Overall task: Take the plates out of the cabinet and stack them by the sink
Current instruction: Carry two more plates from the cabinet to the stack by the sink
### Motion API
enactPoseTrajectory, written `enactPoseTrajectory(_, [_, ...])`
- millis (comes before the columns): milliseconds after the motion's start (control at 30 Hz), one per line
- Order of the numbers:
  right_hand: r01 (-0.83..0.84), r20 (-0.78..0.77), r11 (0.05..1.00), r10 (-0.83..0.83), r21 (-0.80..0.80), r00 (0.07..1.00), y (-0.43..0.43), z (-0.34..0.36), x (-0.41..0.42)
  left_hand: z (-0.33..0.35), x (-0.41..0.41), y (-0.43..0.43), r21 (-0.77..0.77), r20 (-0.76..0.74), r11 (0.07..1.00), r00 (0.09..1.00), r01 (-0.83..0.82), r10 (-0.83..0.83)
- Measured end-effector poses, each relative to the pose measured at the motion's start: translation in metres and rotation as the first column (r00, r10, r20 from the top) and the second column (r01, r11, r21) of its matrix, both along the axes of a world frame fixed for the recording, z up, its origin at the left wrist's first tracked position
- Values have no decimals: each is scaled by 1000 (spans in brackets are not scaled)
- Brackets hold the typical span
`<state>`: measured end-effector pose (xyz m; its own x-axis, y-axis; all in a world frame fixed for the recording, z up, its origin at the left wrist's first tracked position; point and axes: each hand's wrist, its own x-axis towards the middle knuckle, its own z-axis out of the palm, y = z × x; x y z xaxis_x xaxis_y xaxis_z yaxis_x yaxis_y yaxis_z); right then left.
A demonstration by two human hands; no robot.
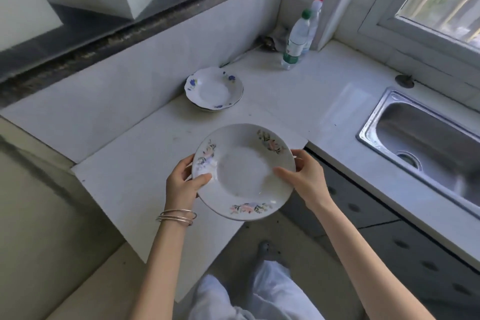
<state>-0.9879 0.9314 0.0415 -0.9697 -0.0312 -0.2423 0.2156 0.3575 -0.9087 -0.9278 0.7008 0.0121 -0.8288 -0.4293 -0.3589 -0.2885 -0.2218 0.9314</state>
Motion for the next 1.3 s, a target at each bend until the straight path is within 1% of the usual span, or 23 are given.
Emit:
enactPoseTrajectory(100, [-67, 9, 998, 67, -13, 998, 5, 2, -43, 1, -28, 11, 12, 21, 997, 997, -78, 78])
enactPoseTrajectory(200, [-137, 38, 989, 139, -59, 989, 9, 1, -84, 3, -57, 20, 25, 11, 986, 986, -168, 167])
enactPoseTrajectory(300, [-223, 34, 973, 226, -62, 974, 9, 0, -119, 1, -80, 23, 34, 13, 969, 970, -243, 243])
enactPoseTrajectory(400, [-270, 32, 960, 272, -70, 962, 3, 0, -149, 0, -100, 23, 9, 42, 960, 959, -279, 279])
enactPoseTrajectory(500, [-303, 43, 949, 307, -88, 951, -8, -4, -178, -3, -122, 17, 4, 39, 951, 950, -309, 309])
enactPoseTrajectory(600, [-315, 62, 946, 319, -73, 946, -23, -15, -204, -11, -145, 4, -15, 35, 952, 952, -304, 305])
enactPoseTrajectory(1000, [-291, 93, 957, 290, -3, 953, -88, -57, -284, -44, -217, -54, -118, 137, 963, 957, -241, 257])
enactPoseTrajectory(1167, [-284, 121, 958, 278, 33, 953, -102, -72, -306, -53, -236, -67, -99, 163, 966, 954, -238, 252])
enactPoseTrajectory(1300, [-280, 139, 960, 274, 26, 952, -109, -81, -316, -57, -247, -76, -108, 170, 966, 953, -234, 250])
